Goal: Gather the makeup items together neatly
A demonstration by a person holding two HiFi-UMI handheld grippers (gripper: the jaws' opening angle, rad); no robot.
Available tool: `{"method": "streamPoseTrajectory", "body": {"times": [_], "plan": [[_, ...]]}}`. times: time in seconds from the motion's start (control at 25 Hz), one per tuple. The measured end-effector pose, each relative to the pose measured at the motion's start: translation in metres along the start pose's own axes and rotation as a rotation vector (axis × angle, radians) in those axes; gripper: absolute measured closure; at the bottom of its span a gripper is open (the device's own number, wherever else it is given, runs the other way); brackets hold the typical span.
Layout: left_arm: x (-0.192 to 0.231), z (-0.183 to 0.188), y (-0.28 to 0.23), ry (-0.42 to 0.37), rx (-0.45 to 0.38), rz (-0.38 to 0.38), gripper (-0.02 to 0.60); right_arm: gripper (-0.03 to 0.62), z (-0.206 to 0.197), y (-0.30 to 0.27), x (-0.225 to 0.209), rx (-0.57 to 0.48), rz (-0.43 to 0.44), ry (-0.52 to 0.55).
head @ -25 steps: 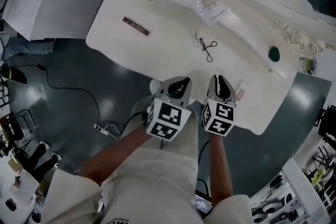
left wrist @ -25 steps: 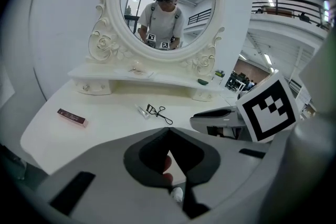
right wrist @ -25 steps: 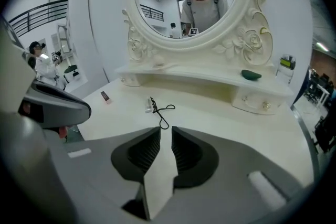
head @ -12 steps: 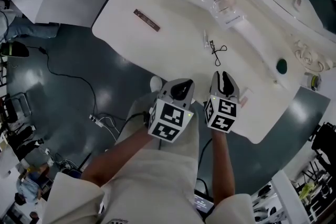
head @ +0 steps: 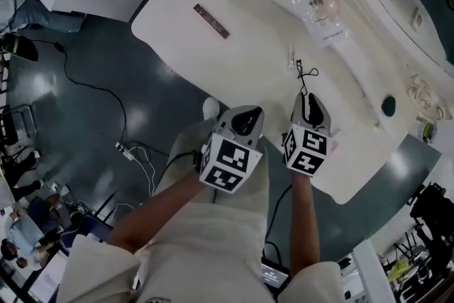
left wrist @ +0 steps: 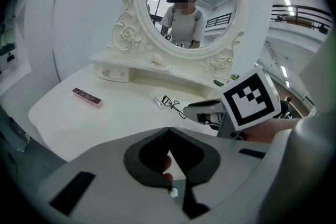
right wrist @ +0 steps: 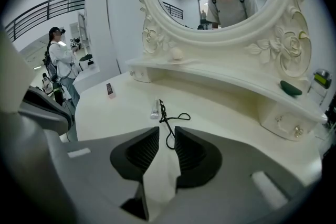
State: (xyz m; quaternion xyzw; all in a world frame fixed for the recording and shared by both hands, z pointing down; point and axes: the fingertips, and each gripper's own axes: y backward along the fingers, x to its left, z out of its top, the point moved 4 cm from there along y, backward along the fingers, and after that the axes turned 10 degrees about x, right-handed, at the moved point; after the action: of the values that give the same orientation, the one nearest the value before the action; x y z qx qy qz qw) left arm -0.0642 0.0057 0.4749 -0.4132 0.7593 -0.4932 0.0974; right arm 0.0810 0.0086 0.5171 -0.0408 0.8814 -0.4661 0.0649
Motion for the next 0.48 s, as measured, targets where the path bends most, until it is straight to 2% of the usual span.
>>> {"method": "streamPoseTrajectory", "body": {"times": [0.48], "plan": [[0.016,-0.006,-0.004,0.056,0.004,0.03,0.577,0.526,0.011,-0.023,-0.004,0.013,0.012,0.049]]}}
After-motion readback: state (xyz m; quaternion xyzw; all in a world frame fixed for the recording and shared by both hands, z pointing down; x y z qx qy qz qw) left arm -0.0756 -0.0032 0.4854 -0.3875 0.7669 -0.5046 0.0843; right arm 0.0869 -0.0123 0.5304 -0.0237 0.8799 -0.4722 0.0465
